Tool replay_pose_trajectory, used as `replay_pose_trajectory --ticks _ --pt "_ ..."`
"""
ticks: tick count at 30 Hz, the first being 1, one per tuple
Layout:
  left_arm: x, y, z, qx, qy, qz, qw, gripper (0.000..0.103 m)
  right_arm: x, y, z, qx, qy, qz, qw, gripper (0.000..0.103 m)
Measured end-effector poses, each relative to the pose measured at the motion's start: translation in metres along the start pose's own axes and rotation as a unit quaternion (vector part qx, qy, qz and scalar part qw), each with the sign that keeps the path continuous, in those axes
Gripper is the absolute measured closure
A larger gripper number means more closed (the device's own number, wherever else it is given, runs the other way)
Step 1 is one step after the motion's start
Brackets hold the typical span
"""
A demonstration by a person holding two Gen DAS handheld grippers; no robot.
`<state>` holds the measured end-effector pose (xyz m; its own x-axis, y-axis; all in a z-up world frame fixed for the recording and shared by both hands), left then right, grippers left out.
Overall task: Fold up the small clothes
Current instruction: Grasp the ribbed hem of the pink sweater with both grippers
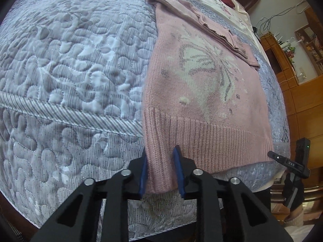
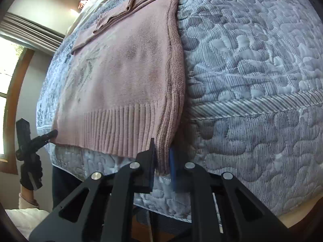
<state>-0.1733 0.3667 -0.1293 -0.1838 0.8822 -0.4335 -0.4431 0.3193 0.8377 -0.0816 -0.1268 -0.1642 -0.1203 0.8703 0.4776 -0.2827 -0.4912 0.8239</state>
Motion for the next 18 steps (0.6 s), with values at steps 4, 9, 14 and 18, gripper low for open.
replay_pose_trajectory --ticks 4,9,14,18 --pt "0.000 0.012 0.005 -0.016 0.019 -0.039 0.9989 0.094 0.000 0.015 0.009 -0.015 -0.024 0.048 0.998 0.093" --pt "-0.009 0.033 0.026 -0.056 0.027 -0.080 0.9949 0.095 0.004 0.040 0.033 -0.047 -0.043 0.099 0.993 0.093" --pt "-0.021 0.039 0.063 -0.094 0.014 -0.070 0.9930 0.095 0.005 0.054 0.073 -0.073 -0.046 0.104 0.991 0.093" --pt "-0.022 0.030 0.093 -0.107 0.022 -0.066 0.9919 0.095 0.004 0.051 0.107 -0.078 -0.053 0.099 0.991 0.093"
Point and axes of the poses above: each gripper's, at about its wrist camera, not at the fingertips, and y roughly against the way its jaws point, x to its left, z to its top, the point moved 1 cm from there along -y, roughly the way its jaws point, and after that the axes turned 8 degrees about -x, right-handed, at the moved point
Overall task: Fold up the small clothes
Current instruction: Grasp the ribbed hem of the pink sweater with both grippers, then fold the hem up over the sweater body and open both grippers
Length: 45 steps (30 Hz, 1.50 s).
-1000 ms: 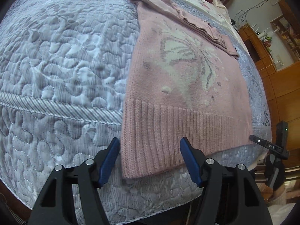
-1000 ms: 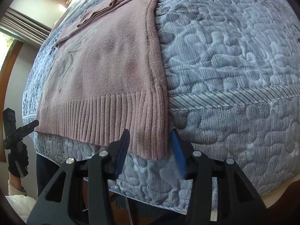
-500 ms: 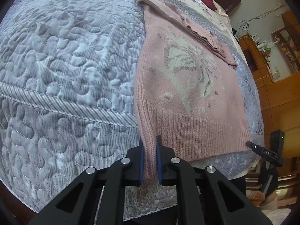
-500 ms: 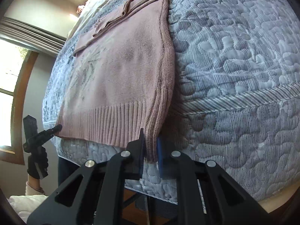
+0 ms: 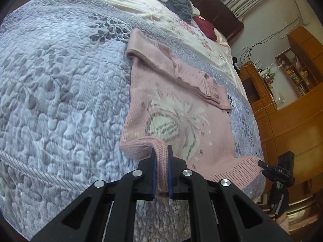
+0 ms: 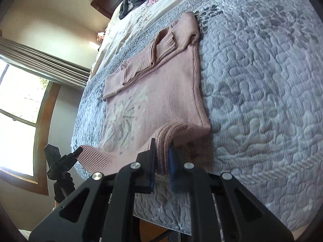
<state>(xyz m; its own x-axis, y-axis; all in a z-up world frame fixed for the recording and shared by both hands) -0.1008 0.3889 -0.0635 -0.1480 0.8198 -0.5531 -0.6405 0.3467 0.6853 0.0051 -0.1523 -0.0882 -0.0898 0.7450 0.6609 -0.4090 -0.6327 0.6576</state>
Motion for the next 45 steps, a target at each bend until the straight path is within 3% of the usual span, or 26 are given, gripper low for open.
replay_pose_trajectory --ticks 9,18,24,27,28,29,31,33,40,45 --pt "0.024 -0.061 0.050 0.006 0.038 0.032 0.9987 0.095 -0.022 -0.057 0.064 0.016 -0.053 -0.018 0.998 0.093" --pt "0.039 -0.113 0.066 0.035 0.055 0.054 0.9964 0.093 -0.050 -0.108 0.094 0.049 -0.101 -0.037 0.993 0.093" --pt "0.054 -0.122 0.073 0.051 0.103 0.031 0.9929 0.089 -0.058 -0.122 0.101 0.066 -0.112 -0.045 0.990 0.089" --pt "0.061 -0.110 0.077 0.038 0.123 0.019 0.9915 0.079 -0.055 -0.120 0.102 0.067 -0.109 -0.039 0.991 0.087" --pt "0.062 -0.103 0.080 0.025 0.120 0.025 0.9922 0.066 -0.055 -0.117 0.102 0.068 -0.106 -0.039 0.991 0.086" --pt "0.064 -0.096 0.082 0.014 0.117 0.027 0.9927 0.060 -0.056 -0.114 0.103 0.068 -0.104 -0.038 0.991 0.085" --pt "0.068 -0.084 0.085 0.008 0.115 0.028 0.9930 0.060 -0.056 -0.107 0.104 0.063 -0.100 -0.040 0.992 0.079" --pt "0.068 -0.075 0.087 0.002 0.096 0.037 0.9947 0.060 -0.054 -0.096 0.107 0.046 -0.080 -0.064 0.994 0.053" --pt "0.042 -0.079 0.089 0.022 -0.005 0.063 0.9978 0.048 -0.026 -0.085 0.112 0.033 0.004 -0.081 0.996 0.055" --pt "0.014 -0.119 0.082 0.066 -0.088 0.101 0.9888 0.043 0.000 -0.108 0.113 0.045 0.096 -0.129 0.986 0.053"
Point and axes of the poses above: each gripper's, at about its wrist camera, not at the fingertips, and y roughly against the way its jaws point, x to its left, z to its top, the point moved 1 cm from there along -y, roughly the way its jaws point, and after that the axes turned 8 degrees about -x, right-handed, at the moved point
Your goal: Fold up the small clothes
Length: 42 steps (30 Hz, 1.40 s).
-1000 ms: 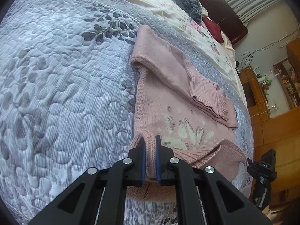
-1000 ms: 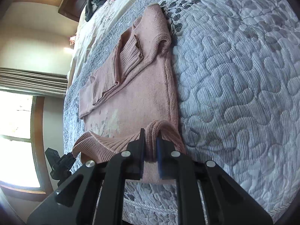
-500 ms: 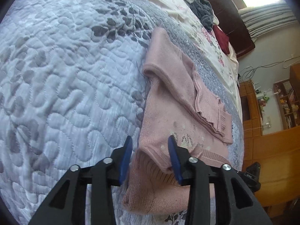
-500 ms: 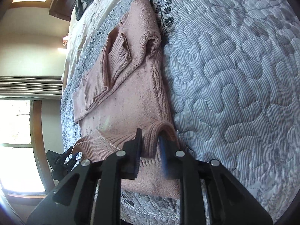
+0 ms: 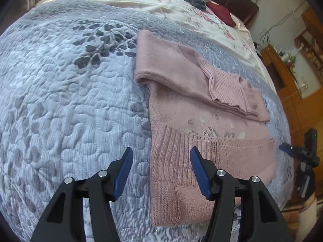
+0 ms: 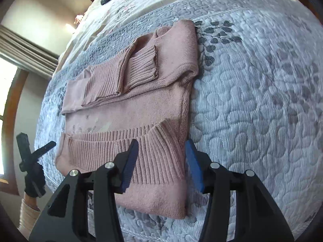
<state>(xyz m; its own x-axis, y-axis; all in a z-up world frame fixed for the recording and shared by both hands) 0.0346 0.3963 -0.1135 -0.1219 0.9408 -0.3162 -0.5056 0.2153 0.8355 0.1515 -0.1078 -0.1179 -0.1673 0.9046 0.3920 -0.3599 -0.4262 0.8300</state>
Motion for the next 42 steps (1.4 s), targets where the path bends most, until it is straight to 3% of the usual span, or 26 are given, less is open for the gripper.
replay_pose_trajectory --ticks 7,9,10,12,13,16,22,31,37,42 --pt "-0.017 -0.033 -0.002 0.027 -0.038 0.029 0.9985 0.044 0.010 -0.047 -0.002 0.041 0.068 -0.054 0.995 0.049" --pt "-0.022 -0.034 -0.005 0.022 -0.051 0.033 0.9979 0.048 0.012 -0.056 -0.006 0.047 0.082 -0.066 0.993 0.061" --pt "-0.023 -0.034 -0.006 0.022 -0.053 0.027 0.9980 0.059 0.014 -0.057 -0.007 0.045 0.089 -0.064 0.993 0.066" --pt "-0.025 -0.030 -0.008 0.008 -0.062 0.036 0.9974 0.071 0.017 -0.054 -0.010 0.037 0.098 -0.053 0.993 0.087" --pt "-0.025 -0.027 -0.008 0.004 -0.065 0.035 0.9973 0.082 0.018 -0.051 -0.011 0.031 0.100 -0.052 0.993 0.087" --pt "-0.022 -0.013 -0.012 -0.011 -0.058 0.018 0.9981 0.093 0.018 -0.035 -0.013 0.011 0.096 -0.043 0.994 0.089" --pt "-0.025 0.029 -0.029 -0.056 -0.063 -0.012 0.9964 0.093 0.030 0.000 -0.026 -0.025 0.091 -0.009 0.996 0.095" --pt "-0.033 0.064 -0.053 -0.096 -0.064 -0.031 0.9929 0.093 0.045 0.040 -0.057 -0.053 0.107 -0.001 0.993 0.095" --pt "-0.044 0.095 -0.023 -0.142 -0.061 -0.054 0.9865 0.094 0.049 0.070 -0.037 -0.087 0.089 0.032 0.992 0.095" --pt "-0.062 0.102 0.032 -0.179 -0.073 -0.063 0.9792 0.094 0.063 0.085 0.010 -0.121 0.087 0.050 0.988 0.095"
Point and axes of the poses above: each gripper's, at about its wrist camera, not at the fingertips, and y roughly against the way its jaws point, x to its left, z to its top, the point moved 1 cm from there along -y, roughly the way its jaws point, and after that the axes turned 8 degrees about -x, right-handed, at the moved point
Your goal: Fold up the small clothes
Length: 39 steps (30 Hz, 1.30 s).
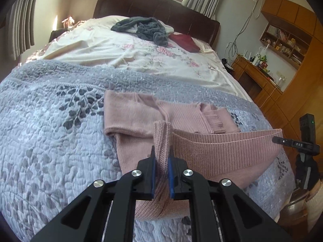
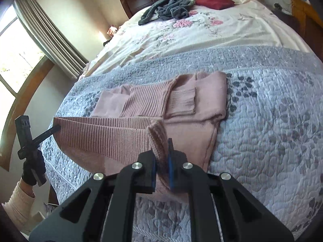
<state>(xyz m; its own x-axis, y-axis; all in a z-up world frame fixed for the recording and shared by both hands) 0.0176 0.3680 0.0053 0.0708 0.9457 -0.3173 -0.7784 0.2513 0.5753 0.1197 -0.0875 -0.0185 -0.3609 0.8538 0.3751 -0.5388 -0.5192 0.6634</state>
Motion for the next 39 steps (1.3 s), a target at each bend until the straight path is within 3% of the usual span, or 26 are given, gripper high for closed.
replay_pose_trajectory --ticks 9,16,23,30,34,37,39 --pt "0.014 -0.074 0.084 -0.035 0.012 0.022 0.9991 0.094 -0.008 -0.055 0.093 -0.023 0.009 -0.045 0.999 0.095" --pt "0.039 -0.151 0.106 -0.016 0.020 0.048 0.9985 0.094 -0.043 -0.127 0.134 -0.006 -0.019 -0.077 0.997 0.095" --pt "0.068 -0.224 0.076 0.050 0.029 0.083 0.9949 0.094 -0.079 -0.197 0.125 0.040 -0.044 -0.106 0.993 0.095" --pt "0.090 -0.257 0.055 0.083 0.039 0.115 0.9892 0.092 -0.102 -0.241 0.109 0.069 -0.066 -0.128 0.987 0.095" --pt "0.100 -0.267 0.047 0.102 0.042 0.128 0.9856 0.083 -0.111 -0.255 0.103 0.084 -0.072 -0.142 0.984 0.094" --pt "0.101 -0.261 0.047 0.100 0.048 0.127 0.9856 0.080 -0.113 -0.254 0.100 0.093 -0.075 -0.146 0.982 0.087" --pt "0.102 -0.249 0.048 0.092 0.051 0.134 0.9854 0.073 -0.112 -0.244 0.098 0.094 -0.073 -0.140 0.983 0.076"
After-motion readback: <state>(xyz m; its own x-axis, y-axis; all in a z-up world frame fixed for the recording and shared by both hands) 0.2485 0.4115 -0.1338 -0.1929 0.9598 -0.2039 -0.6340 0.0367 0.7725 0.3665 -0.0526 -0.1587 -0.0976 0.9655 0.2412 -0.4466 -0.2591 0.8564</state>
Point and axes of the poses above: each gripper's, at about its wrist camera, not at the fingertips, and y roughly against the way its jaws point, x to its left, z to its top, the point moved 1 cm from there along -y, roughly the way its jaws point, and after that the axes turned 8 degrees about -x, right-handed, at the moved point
